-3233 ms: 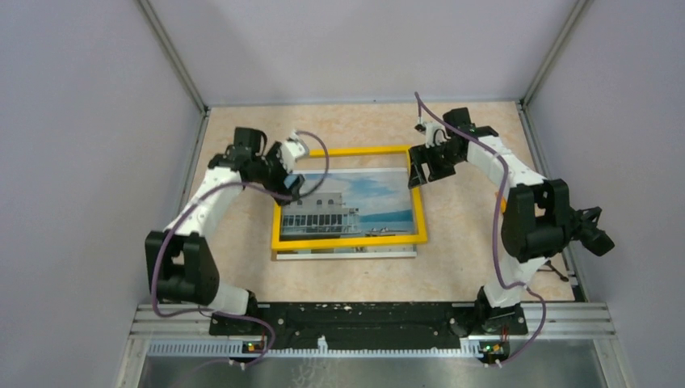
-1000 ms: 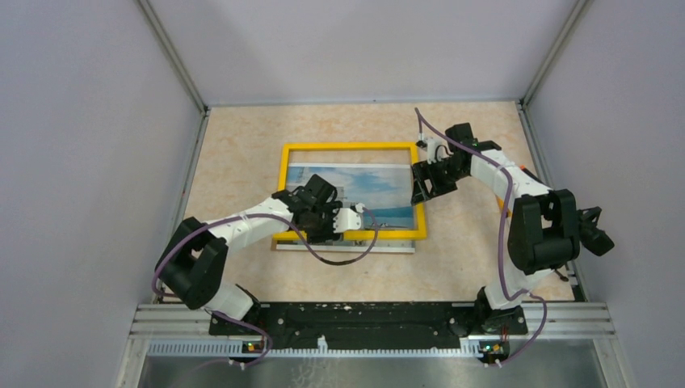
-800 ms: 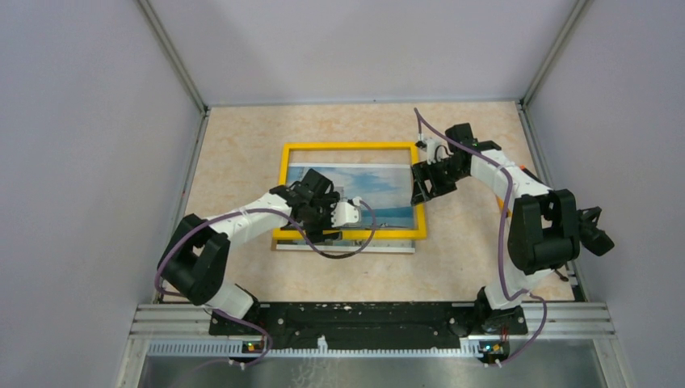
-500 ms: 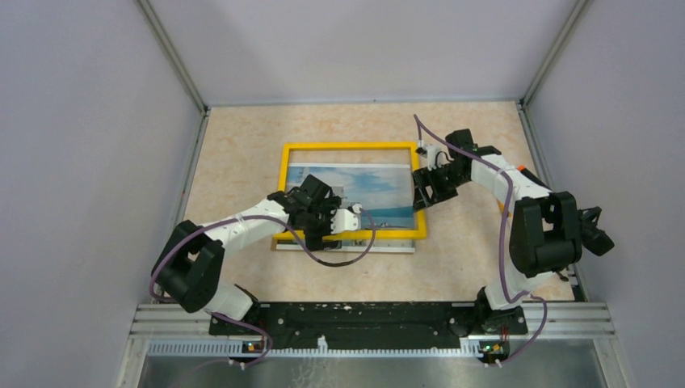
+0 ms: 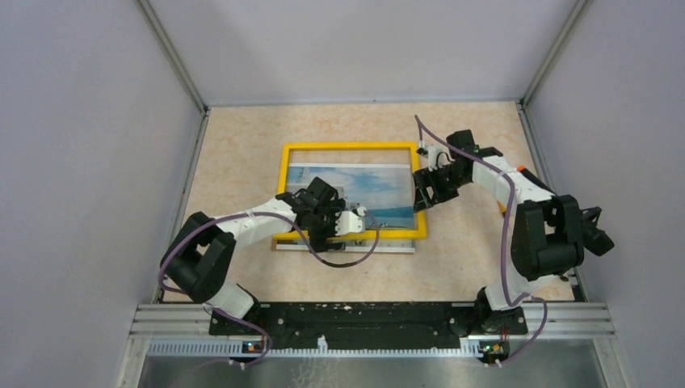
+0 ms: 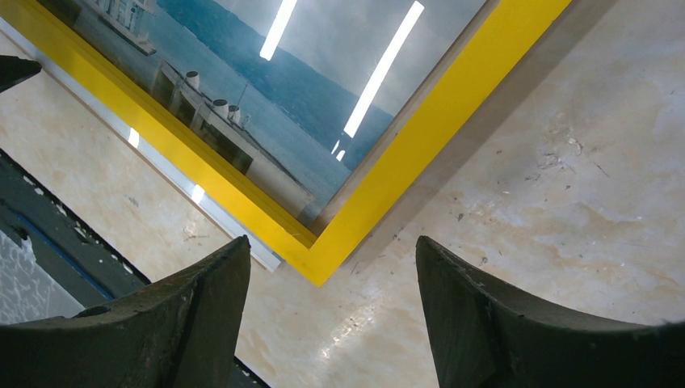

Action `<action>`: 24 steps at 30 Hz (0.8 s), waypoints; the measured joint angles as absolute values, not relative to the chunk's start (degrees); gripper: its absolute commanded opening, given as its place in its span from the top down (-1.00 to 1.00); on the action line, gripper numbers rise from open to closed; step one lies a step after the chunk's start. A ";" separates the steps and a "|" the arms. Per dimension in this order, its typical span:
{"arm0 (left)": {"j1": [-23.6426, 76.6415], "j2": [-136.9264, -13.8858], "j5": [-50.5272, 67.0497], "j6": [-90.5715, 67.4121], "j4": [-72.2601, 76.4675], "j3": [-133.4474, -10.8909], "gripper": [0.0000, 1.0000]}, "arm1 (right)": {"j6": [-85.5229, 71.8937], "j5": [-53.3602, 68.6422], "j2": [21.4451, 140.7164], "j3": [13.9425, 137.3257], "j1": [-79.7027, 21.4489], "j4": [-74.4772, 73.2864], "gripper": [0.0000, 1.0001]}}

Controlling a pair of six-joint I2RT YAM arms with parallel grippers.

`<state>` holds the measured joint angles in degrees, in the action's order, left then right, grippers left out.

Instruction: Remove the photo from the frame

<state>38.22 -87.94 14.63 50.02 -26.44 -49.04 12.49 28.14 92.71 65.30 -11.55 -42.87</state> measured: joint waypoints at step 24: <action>38.85 -89.12 12.23 46.48 -25.36 -50.11 -0.72 | 12.73 27.07 92.71 65.30 -11.55 -42.89 -0.44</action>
<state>38.85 -89.12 12.23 46.48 -25.36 -50.11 12.73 27.07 92.71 65.30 -11.55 -42.89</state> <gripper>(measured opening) 0.901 0.723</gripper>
